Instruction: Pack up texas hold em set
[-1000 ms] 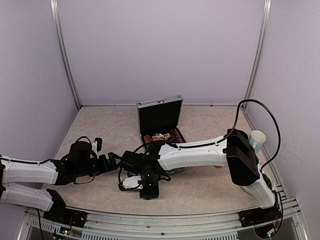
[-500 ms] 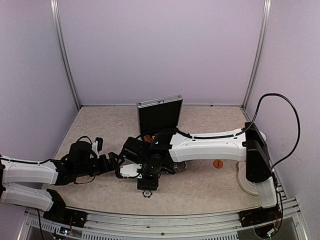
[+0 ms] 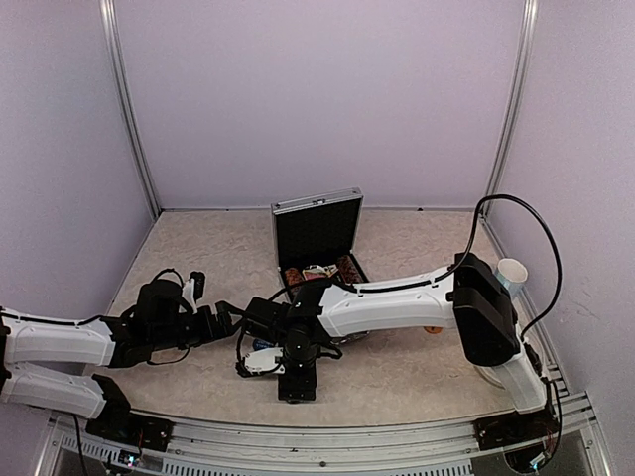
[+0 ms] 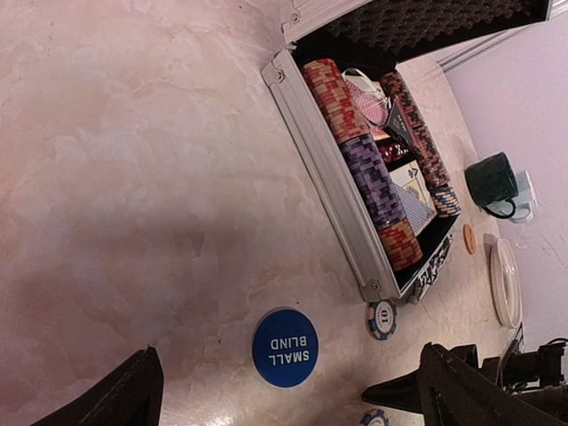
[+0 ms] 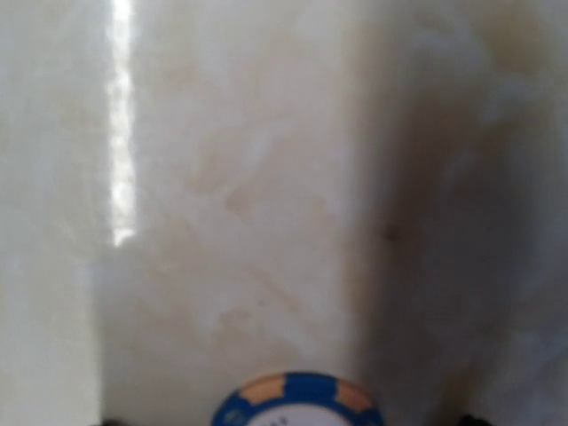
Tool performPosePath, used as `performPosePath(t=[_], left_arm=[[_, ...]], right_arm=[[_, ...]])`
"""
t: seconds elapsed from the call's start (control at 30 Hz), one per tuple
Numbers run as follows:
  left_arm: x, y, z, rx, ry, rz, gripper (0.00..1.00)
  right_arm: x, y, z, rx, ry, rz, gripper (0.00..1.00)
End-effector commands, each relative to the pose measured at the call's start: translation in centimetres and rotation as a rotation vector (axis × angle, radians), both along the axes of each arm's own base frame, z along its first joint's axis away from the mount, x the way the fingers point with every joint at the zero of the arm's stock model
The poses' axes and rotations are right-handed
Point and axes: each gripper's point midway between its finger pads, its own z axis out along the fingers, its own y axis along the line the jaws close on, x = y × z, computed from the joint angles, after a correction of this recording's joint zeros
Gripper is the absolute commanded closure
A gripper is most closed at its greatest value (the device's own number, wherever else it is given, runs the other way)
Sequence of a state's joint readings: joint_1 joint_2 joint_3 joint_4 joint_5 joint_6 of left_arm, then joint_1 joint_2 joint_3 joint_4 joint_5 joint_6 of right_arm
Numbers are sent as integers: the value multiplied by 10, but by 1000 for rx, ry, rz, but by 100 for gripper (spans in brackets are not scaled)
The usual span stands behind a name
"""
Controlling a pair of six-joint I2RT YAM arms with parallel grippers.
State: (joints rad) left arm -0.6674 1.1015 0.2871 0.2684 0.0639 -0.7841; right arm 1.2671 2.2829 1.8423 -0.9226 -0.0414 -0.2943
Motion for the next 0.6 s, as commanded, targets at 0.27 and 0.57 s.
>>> performPosePath(t=[0.27, 0.57], left_arm=[[2, -7, 8, -16, -38, -28, 1], [0, -4, 12, -10, -48, -27, 1]], right_arm=[[-1, -17, -32, -87, 83, -36, 22], [-6, -15, -30, -98, 128, -39, 58]])
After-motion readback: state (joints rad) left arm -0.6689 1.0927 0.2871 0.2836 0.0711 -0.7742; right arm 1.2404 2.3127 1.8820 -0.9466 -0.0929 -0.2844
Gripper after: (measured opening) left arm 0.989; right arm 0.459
